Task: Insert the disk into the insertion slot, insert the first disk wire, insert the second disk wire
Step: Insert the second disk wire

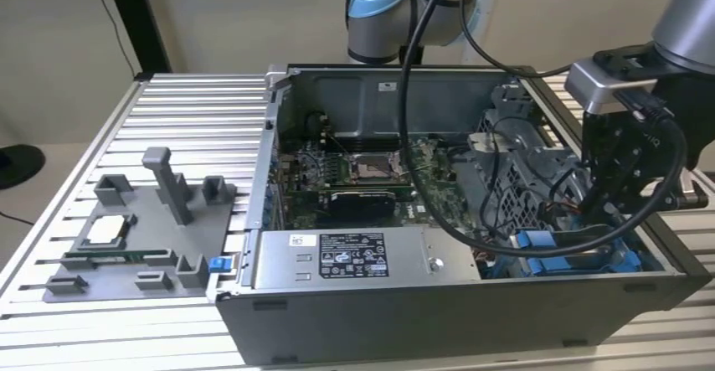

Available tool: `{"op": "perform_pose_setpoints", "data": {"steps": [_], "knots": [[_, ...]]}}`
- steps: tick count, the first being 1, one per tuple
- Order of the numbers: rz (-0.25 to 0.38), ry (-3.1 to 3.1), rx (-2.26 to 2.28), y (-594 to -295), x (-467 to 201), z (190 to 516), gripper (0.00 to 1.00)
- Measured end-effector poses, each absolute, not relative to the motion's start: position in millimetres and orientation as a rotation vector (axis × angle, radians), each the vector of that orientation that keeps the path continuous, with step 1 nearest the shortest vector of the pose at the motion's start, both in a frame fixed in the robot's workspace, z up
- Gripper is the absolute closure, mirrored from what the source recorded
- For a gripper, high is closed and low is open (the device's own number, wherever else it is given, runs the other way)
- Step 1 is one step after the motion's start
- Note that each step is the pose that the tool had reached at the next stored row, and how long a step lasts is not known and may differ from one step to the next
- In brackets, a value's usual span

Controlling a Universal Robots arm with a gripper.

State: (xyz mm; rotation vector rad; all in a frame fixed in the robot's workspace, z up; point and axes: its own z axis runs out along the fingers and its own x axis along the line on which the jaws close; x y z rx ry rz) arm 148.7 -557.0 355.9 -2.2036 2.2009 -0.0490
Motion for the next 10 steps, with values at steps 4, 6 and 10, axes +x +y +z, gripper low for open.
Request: {"op": "perform_pose_setpoints", "data": {"steps": [4,6,10], "knots": [[-0.035,2.210,-2.207,-557.5,152.4,354.3,1.00],[-0.029,2.215,-2.208,-557.7,153.9,352.6,1.00],[-0.025,2.222,-2.205,-558.7,157.2,346.2,1.00]]}}
